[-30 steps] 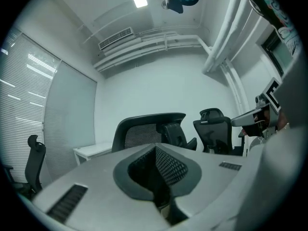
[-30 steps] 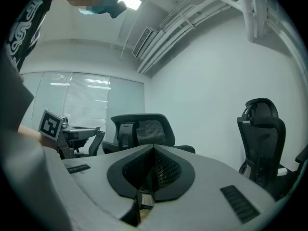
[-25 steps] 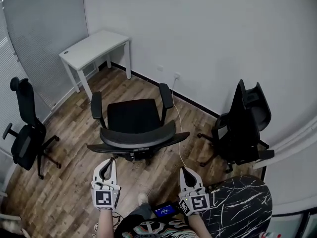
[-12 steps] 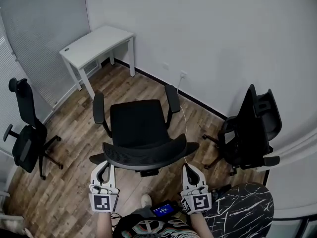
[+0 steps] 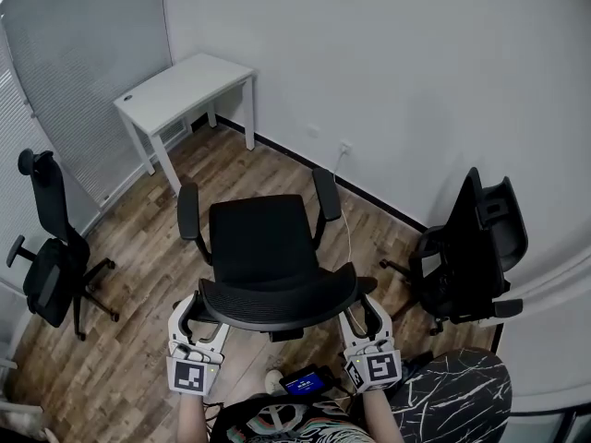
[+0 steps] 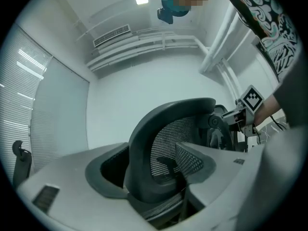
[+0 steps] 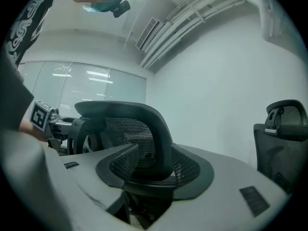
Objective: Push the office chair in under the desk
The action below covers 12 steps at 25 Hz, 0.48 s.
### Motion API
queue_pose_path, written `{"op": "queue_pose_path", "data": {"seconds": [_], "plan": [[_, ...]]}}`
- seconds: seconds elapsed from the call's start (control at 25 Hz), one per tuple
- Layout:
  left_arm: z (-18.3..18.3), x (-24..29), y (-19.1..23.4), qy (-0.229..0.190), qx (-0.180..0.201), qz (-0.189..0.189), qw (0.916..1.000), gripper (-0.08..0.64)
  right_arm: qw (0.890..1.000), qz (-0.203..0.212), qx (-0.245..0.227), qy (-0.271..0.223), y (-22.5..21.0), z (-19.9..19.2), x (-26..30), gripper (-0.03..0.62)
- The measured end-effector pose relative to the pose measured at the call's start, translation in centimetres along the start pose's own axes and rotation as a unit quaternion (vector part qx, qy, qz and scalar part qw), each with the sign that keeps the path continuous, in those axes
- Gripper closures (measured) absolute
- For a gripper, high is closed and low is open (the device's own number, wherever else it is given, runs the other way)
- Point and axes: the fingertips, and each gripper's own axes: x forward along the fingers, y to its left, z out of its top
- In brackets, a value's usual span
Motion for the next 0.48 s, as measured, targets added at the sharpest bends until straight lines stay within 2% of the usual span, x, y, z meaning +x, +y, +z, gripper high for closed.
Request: {"op": "queue_pose_path", "data": {"seconds": [0.24,0.48], "plan": [[-0.3,0.8,-0.2,0.022,0.000,-0.021,0.9995,0.184,0.999,0.015,-0.031,0.014,0.1,0.2,1.1,0.351],[-0.5,1.7,-0.6,0.037,0.003,-0.047,0.9982,0.155,0.997,0.024,-0.068,0.021,0.1,0.7,2.1,0.328]]}}
